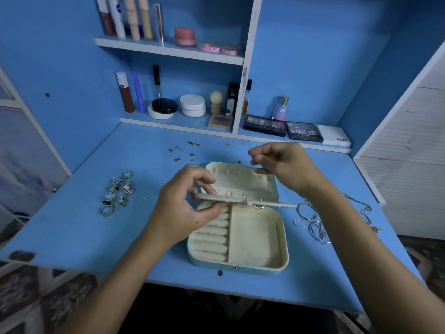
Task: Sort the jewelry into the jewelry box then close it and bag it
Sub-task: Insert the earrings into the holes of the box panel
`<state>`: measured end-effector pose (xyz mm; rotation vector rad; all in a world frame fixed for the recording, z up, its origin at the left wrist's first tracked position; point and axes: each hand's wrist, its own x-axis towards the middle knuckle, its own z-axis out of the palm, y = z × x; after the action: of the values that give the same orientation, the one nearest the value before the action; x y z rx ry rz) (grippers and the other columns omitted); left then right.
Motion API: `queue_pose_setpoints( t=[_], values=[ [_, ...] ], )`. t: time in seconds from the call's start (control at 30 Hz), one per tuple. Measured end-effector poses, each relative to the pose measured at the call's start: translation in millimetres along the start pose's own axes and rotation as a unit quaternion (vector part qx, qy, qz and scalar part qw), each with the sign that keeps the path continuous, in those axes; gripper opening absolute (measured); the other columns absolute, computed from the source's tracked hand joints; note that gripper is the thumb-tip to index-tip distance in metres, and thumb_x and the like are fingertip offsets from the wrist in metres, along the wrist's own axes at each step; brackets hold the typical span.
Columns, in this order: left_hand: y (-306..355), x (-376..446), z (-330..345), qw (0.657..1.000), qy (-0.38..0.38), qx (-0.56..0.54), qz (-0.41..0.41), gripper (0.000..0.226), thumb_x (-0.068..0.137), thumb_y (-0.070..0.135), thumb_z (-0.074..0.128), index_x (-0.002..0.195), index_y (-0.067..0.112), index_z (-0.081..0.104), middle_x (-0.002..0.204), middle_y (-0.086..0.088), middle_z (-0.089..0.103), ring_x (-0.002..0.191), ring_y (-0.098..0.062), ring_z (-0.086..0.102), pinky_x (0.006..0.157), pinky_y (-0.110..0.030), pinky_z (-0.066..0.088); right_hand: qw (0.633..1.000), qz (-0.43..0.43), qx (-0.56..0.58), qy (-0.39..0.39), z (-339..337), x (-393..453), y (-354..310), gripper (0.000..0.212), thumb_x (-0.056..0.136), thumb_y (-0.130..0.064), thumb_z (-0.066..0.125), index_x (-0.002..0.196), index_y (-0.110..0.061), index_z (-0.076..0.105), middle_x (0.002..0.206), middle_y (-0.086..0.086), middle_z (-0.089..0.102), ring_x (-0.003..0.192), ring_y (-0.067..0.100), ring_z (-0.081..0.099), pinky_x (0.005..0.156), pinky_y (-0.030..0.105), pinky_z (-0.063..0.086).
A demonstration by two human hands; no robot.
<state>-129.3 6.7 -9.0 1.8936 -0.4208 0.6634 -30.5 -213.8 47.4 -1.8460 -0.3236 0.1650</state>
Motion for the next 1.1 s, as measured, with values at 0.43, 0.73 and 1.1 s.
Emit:
queue_pose_setpoints(
  t=[0.43,0.73,1.1],
  values=[
    [-2,-9,-1,0.998,-0.020,0.016,0.050,0.039,0.063,0.019,0.076,0.097,0.020,0.058,0.094,0.005,0.062,0.083,-0.015,0.064,0.064,-0.037,0.047,0.998,-0.002,-0.061,-0.016,16,-15,-2,0.017,0.096,-0.007,0.061,0.102,-0.015,0.075,0.084,0.001,0.072,0.079,0.013,0.071,0.088,0.033,0.059],
    [-5,-11,-2,0.998,-0.021,0.012,0.054,0.041,0.063,0.017,0.079,0.098,0.019,0.058,0.096,0.006,0.060,0.085,-0.017,0.065,0.064,-0.043,0.049,0.993,-0.018,-0.104,-0.051,21,-21,-7,0.023,0.097,-0.011,0.063,0.087,-0.029,0.073,0.097,0.004,0.075,0.085,0.014,0.073,0.090,0.038,0.059],
    [-3,-11,-2,0.998,-0.021,0.018,0.060,0.043,0.062,0.013,0.078,0.099,0.021,0.058,0.095,0.006,0.060,0.085,-0.015,0.064,0.065,-0.040,0.050,0.980,-0.044,-0.161,-0.107,23,-32,-25,0.024,0.094,-0.008,0.064,0.089,-0.028,0.077,0.087,-0.003,0.074,0.083,0.014,0.072,0.085,0.037,0.059]
  ],
)
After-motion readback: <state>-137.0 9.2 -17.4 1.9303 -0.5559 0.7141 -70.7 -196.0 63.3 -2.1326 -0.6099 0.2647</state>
